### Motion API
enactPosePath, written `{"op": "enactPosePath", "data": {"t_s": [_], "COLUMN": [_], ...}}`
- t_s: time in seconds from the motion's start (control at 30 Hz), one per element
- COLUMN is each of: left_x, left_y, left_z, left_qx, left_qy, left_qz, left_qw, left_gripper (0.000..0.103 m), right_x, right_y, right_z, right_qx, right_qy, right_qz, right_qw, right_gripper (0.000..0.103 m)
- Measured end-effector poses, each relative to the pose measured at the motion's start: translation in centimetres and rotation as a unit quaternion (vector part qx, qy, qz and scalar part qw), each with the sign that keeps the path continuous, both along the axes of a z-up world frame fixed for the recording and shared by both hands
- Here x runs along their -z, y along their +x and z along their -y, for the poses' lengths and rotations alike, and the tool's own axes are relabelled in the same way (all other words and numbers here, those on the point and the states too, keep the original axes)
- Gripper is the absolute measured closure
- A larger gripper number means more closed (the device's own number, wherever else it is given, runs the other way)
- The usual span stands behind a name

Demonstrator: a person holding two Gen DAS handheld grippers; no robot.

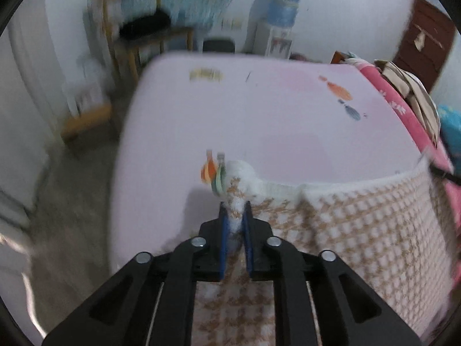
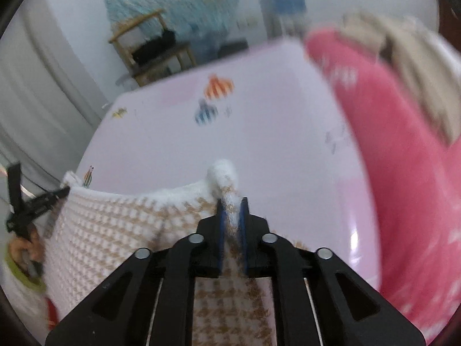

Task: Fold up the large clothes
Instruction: 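Lift the trim with both tools and fold the coat over onto itself, then open both tools and release the folded coat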

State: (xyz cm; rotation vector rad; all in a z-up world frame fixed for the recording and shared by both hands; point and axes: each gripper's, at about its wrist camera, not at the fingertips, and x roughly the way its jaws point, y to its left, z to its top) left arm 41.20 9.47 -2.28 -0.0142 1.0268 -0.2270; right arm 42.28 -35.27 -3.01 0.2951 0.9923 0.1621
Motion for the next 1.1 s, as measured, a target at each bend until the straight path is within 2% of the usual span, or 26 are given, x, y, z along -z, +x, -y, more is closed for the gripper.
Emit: {"op": "enactPosePath", "data": {"t_s": [0.03,0.13,0.17,0.23,0.37,0.47,0.6,0.67,0.73,0.8,0.83,0.9,1.1], "left_x": [0.1,-0.1,-0.3,-1.0,-3.7,-6.1,-8.7,-9.5,-9.8,-9.8,-9.8,-9.6,-8.9], "left_y": [-0.1,-0.4,-0.5,-0.9,-4.2,-7.7,-14.2,-18.3,-21.7,-24.9,-26.1,-28.5,-33.7], "left_z": [-0.5,-2.5,-3.4,-4.3,-5.3,-4.7,-3.2,-2.1,-1.2,-0.4,0.1,1.3,4.8], "left_qx": [-0.007,-0.031,-0.040,-0.048,-0.050,-0.024,0.024,0.044,0.051,0.049,0.044,0.031,0.006], "left_qy": [-0.013,-0.053,-0.065,-0.084,-0.093,-0.103,-0.120,-0.131,-0.137,-0.137,-0.132,-0.118,-0.046], "left_qz": [-0.003,-0.010,-0.011,-0.006,0.031,0.061,0.092,0.104,0.115,0.125,0.130,0.148,0.194], "left_qw": [0.9999,0.9981,0.9970,0.9952,0.9939,0.9925,0.9882,0.9850,0.9826,0.9814,0.9816,0.9814,0.9800], "left_gripper": [0.078,0.056,0.054,0.053,0.050,0.042,0.027,0.020,0.016,0.010,0.006,0.006,0.006], "right_x": [0.5,1.4,1.7,1.8,0.0,-2.3,-6.1,-7.3,-7.8,-8.2,-8.0,-7.6,-6.3], "right_y": [0.1,0.0,-0.2,-1.4,-4.1,-7.2,-14.1,-17.8,-21.0,-24.9,-25.9,-28.3,-32.7], "right_z": [0.7,3.8,5.3,6.8,8.5,8.1,4.2,1.9,-0.2,-3.1,-4.2,-6.4,-10.5], "right_qx": [0.008,0.037,0.049,0.075,0.108,0.110,0.068,0.044,0.031,0.018,0.015,0.013,0.035], "right_qy": [0.017,0.096,0.133,0.165,0.157,0.129,0.063,0.039,0.019,-0.012,-0.025,-0.044,-0.105], "right_qz": [-0.007,-0.020,-0.023,-0.024,-0.006,0.012,0.055,0.073,0.091,0.103,0.108,0.117,0.123], "right_qw": [1.000,0.994,0.990,0.983,0.982,0.985,0.994,0.996,0.995,0.994,0.994,0.992,0.986], "right_gripper": [0.075,0.047,0.044,0.042,0.042,0.042,0.030,0.026,0.017,0.016,0.013,0.009,0.008]}}
